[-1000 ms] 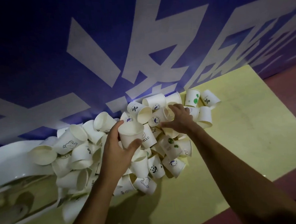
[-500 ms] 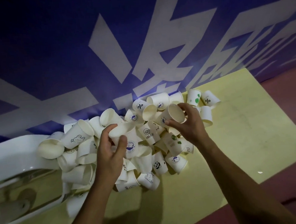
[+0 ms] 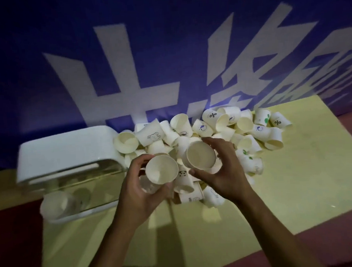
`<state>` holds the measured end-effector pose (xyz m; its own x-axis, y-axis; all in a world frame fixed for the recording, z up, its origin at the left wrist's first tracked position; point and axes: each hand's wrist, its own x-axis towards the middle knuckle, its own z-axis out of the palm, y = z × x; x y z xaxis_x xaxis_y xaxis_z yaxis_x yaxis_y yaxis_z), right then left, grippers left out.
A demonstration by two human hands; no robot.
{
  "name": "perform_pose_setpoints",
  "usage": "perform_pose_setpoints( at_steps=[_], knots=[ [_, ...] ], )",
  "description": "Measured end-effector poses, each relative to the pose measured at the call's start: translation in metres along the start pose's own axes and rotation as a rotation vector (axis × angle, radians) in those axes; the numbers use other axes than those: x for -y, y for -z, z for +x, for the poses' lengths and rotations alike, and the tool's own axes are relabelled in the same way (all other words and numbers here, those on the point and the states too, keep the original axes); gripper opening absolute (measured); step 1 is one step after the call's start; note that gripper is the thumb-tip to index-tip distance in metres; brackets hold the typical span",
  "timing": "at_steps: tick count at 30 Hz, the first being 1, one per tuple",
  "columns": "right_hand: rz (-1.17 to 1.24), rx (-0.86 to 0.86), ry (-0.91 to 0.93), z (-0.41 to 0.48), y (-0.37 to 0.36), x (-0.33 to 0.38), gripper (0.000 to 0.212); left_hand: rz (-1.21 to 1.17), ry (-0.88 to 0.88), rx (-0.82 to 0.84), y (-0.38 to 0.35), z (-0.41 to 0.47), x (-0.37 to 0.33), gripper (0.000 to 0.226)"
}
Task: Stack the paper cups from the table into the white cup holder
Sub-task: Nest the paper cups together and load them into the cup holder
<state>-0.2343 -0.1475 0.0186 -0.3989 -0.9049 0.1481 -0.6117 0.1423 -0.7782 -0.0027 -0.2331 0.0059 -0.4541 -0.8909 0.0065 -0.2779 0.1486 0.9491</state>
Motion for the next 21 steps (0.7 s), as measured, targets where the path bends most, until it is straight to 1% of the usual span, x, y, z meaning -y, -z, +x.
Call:
perform_pose_setpoints(
  at_steps=[4, 7, 9, 12, 18, 21],
  knots=[
    [0.049, 0.084, 0.065, -0.016, -0.058, 0.05, 0.078, 0.041, -0.013, -0.024, 0.072, -0.033, 0.021, 0.076],
    [0.1, 0.12, 0.065, -0.028, -0.104, 0.081, 0.076, 0.054, 0.003, -0.075, 0.123, -0.055, 0.04, 0.074],
    [0.121, 0.151, 0.049, -0.036, -0.135, 0.1, 0.071, 0.065, 0.035, -0.11, 0.154, -0.068, 0.055, 0.073],
    [0.149, 0.183, 0.046, -0.046, -0.171, 0.128, 0.062, 0.09, 0.039, -0.147, 0.193, -0.083, 0.08, 0.07],
    [0.183, 0.199, 0.022, -0.054, -0.219, 0.161, 0.061, 0.087, 0.092, -0.285, 0.239, -0.096, 0.117, 0.07],
    [0.187, 0.181, -0.018, -0.055, -0.228, 0.165, 0.062, 0.13, 0.109, -0.3, 0.249, -0.091, 0.129, 0.071]
  ],
)
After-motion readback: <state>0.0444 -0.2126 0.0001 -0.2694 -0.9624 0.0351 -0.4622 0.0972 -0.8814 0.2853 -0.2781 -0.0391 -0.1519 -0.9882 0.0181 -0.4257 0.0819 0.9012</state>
